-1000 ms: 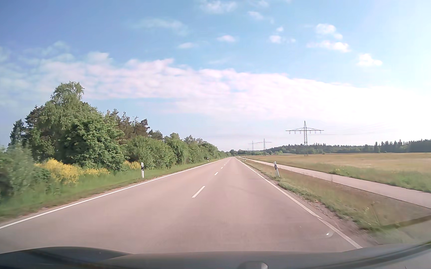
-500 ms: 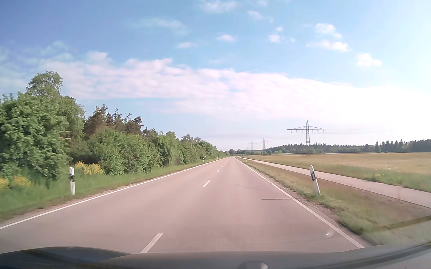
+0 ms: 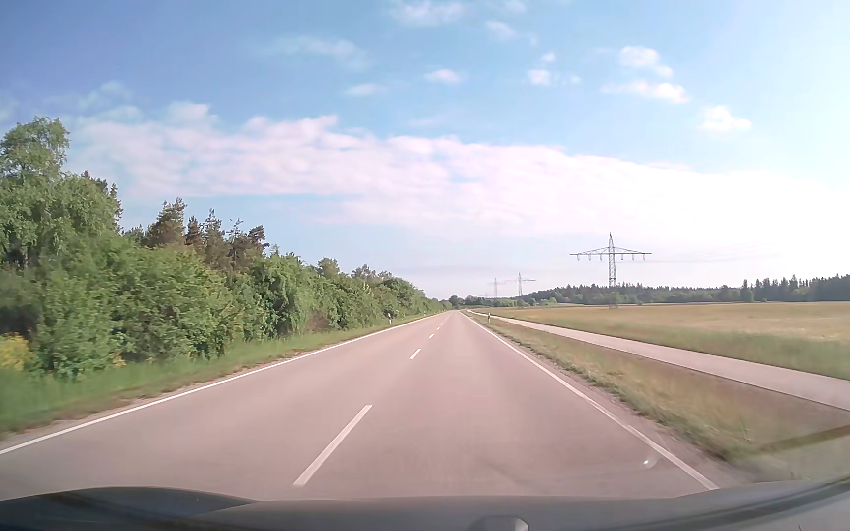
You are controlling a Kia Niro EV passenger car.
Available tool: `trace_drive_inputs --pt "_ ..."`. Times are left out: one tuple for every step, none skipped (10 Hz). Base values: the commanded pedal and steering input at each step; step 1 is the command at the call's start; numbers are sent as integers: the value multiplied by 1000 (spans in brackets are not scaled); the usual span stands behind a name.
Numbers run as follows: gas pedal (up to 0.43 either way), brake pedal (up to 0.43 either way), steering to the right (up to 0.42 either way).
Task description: Follow the waypoints while adhering to traffic rules and regulations
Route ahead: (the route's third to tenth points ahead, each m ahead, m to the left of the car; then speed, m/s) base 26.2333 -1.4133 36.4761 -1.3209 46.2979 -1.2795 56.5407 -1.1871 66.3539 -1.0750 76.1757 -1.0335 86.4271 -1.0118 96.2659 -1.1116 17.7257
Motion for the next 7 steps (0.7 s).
trace_drive_inputs --pt "260 0 1" --pt "260 0 1" --pt "260 0 1" --pt "260 0 1" --pt "260 0 1" --pt "268 0 2" --pt "268 0 1"
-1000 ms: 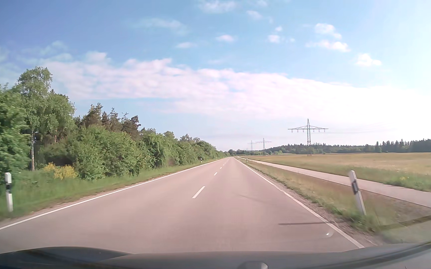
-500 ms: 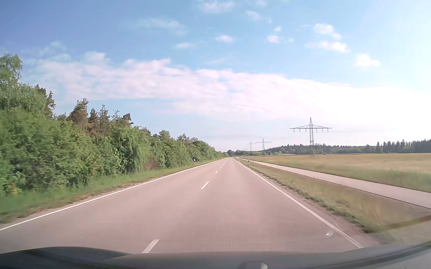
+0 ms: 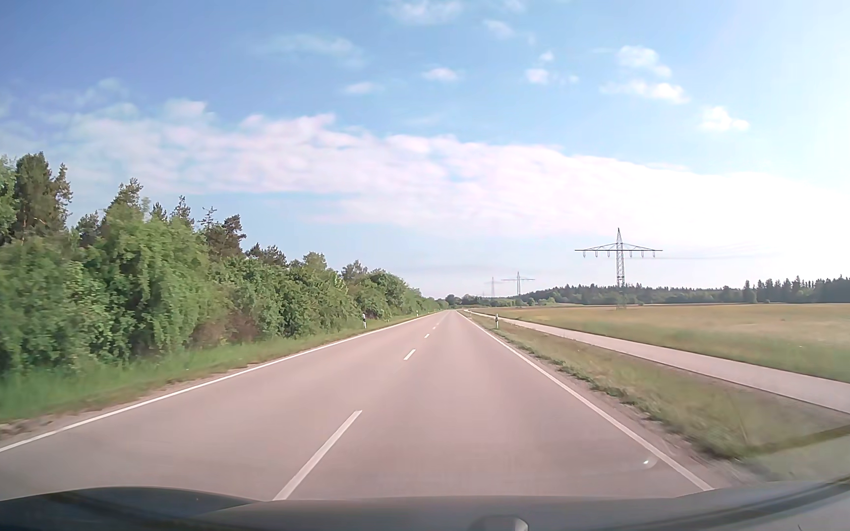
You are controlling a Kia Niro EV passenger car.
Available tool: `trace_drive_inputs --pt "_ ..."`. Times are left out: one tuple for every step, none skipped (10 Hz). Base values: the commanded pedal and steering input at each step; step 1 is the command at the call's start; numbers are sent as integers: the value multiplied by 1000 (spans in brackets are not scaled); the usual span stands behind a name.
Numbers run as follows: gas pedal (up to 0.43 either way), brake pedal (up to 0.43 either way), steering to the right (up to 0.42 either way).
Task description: Follow the waypoints while adhering to traffic rules and regulations
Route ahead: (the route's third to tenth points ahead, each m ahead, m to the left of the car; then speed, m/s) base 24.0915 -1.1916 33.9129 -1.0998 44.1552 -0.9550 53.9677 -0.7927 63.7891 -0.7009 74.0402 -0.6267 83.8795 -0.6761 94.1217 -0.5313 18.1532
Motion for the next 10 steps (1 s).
trace_drive_inputs --pt "268 0 1" --pt "268 0 0" --pt "268 0 0" --pt "268 0 -2" --pt "268 0 -4" --pt "268 0 -4" --pt "268 0 -4" --pt "268 0 -4" --pt "268 0 -2" --pt "268 0 0"
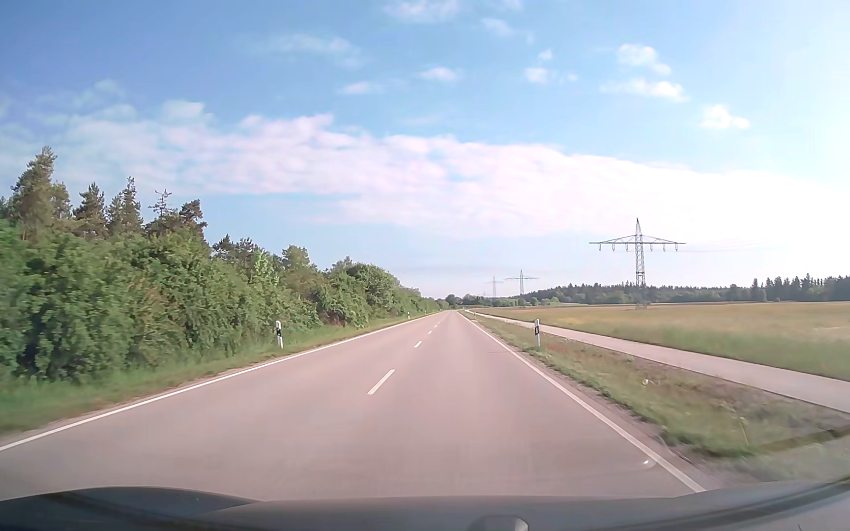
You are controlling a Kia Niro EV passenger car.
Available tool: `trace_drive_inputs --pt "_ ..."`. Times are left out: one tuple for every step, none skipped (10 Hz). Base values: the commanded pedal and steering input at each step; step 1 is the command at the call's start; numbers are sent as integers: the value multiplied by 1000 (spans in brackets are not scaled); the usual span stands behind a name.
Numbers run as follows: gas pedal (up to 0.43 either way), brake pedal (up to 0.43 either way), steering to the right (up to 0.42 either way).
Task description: Follow the waypoints while adhering to traffic rules and regulations
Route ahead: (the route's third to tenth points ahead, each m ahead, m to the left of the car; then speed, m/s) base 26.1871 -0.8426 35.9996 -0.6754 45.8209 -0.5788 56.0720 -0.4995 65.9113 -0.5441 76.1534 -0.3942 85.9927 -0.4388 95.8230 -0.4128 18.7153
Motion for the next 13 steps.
trace_drive_inputs --pt "268 0 1" --pt "268 0 0" --pt "268 0 0" --pt "268 0 0" --pt "268 0 -2" --pt "268 0 -3" --pt "268 0 -3" --pt "248 0 -3" --pt "228 0 -3" --pt "228 0 -3" --pt "220 0 -2" --pt "220 0 -2" --pt "220 0 -2"
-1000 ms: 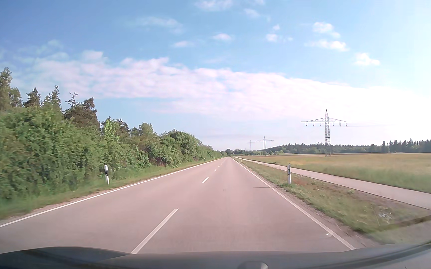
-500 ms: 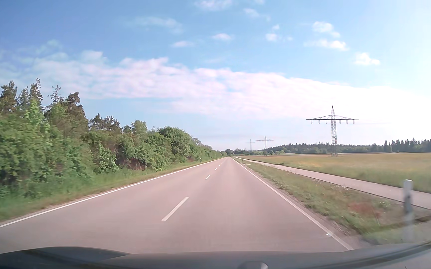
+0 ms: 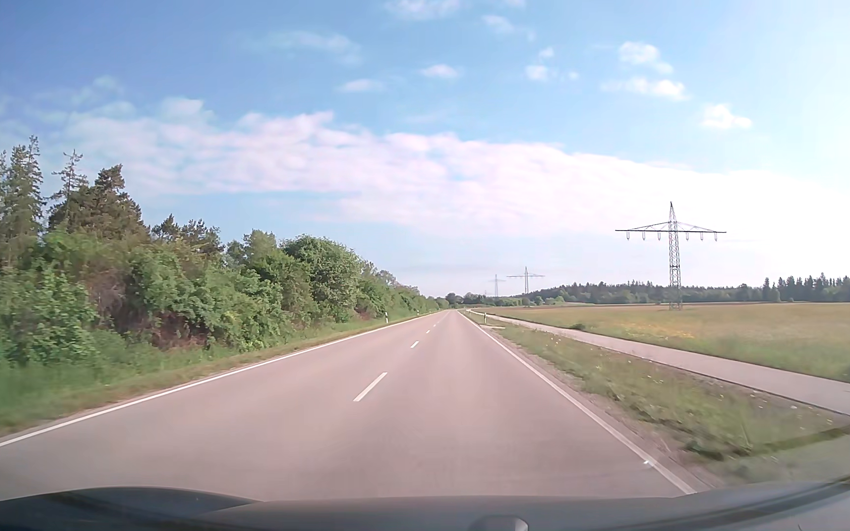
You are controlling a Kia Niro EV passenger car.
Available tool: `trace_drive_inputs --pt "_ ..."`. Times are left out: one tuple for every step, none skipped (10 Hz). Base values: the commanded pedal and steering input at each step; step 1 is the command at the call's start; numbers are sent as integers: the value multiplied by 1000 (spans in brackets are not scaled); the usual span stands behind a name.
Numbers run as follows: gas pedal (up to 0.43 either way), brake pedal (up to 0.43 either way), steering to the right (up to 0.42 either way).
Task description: Follow the waypoints while adhering to traffic rules and regulations
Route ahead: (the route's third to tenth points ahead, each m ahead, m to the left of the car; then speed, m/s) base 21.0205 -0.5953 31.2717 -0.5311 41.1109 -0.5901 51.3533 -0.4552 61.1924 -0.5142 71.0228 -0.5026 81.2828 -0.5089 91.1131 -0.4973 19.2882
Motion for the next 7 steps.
trace_drive_inputs --pt "220 0 -2" --pt "220 0 -2" --pt "220 0 -2" --pt "220 0 -2" --pt "220 0 -3" --pt "220 0 -3" --pt "220 0 -3"
